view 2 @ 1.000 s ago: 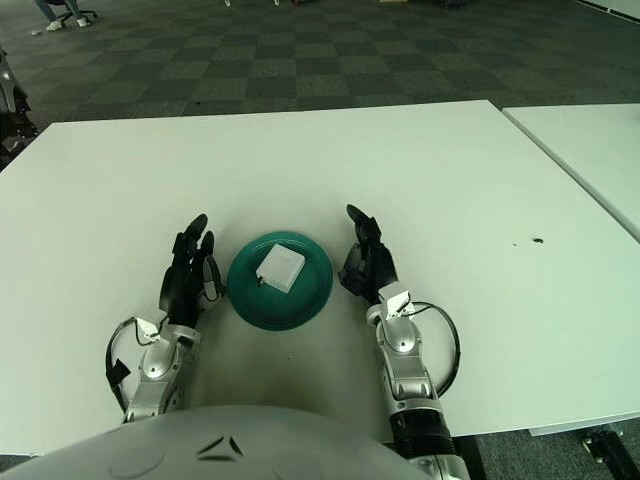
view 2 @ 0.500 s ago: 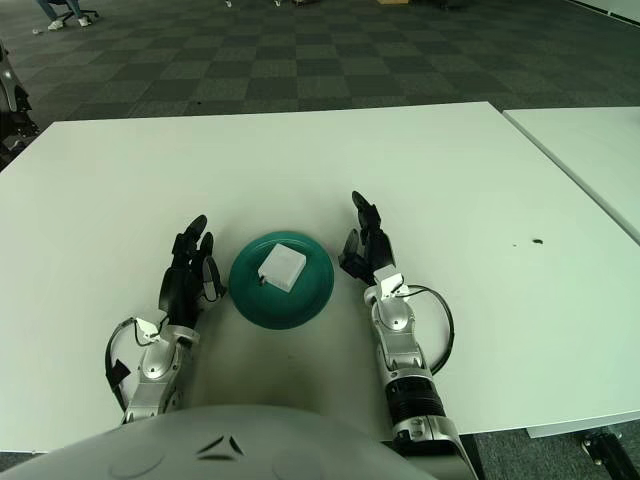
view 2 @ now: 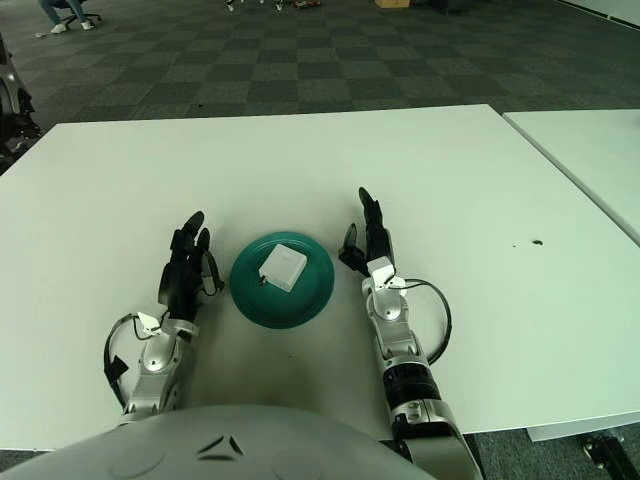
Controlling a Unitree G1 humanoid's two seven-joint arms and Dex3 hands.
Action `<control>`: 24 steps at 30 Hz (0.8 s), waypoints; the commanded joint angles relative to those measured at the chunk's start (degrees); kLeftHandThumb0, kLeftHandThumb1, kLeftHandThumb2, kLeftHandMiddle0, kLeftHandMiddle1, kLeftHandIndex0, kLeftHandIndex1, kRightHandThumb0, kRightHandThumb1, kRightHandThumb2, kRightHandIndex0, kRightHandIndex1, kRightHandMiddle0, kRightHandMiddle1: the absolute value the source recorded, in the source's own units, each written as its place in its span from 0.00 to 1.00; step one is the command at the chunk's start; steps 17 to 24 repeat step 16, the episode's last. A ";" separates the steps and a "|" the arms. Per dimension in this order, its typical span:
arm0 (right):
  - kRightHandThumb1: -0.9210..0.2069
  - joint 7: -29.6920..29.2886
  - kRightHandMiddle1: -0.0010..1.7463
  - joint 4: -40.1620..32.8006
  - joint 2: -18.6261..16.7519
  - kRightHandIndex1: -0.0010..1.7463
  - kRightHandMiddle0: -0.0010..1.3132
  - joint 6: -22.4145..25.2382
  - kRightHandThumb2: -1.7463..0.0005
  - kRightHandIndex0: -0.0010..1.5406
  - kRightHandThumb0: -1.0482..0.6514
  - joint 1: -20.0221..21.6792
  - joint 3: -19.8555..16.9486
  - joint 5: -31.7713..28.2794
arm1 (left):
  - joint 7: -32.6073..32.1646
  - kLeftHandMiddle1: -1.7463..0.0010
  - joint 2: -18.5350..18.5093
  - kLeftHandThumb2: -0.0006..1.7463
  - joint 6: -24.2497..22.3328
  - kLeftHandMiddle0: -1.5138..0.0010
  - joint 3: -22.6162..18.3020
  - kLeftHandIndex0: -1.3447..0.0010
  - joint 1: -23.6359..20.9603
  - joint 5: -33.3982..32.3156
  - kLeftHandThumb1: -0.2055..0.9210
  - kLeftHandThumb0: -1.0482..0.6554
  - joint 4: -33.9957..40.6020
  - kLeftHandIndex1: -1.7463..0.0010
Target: Put the charger into the plate.
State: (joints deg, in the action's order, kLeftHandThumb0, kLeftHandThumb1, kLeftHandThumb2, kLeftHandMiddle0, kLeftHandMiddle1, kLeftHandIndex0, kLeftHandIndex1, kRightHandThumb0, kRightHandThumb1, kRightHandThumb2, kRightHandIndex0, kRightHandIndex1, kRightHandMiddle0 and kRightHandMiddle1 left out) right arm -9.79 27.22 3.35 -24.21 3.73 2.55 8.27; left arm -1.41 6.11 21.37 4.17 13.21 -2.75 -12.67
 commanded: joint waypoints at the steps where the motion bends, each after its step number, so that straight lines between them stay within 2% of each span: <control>1: 0.00 -0.14 0.09 7.56 -0.73 0.00 0.00 3.10 0.36 0.00 0.00 -5.63 0.44 0.69 | -1.17 1.00 -0.13 0.59 -1.69 0.87 -0.58 1.00 1.45 1.34 1.00 0.11 -4.22 0.73; 7: 0.00 -0.06 0.09 7.61 -1.70 0.00 0.00 3.83 0.37 0.00 0.00 -5.80 -0.14 -0.40 | -1.23 1.00 0.16 0.60 -2.03 0.86 -0.71 1.00 1.30 1.85 1.00 0.11 -4.34 0.73; 16: 0.00 0.42 0.15 9.34 -2.33 0.00 0.00 2.91 0.40 0.00 0.00 -5.36 -0.99 -1.87 | -1.81 1.00 0.44 0.61 -1.57 0.87 -0.54 1.00 1.15 3.25 1.00 0.12 -4.75 0.74; 24: 0.00 0.42 0.15 9.34 -2.33 0.00 0.00 2.91 0.40 0.00 0.00 -5.36 -0.99 -1.87 | -1.81 1.00 0.44 0.61 -1.57 0.87 -0.54 1.00 1.15 3.25 1.00 0.12 -4.75 0.74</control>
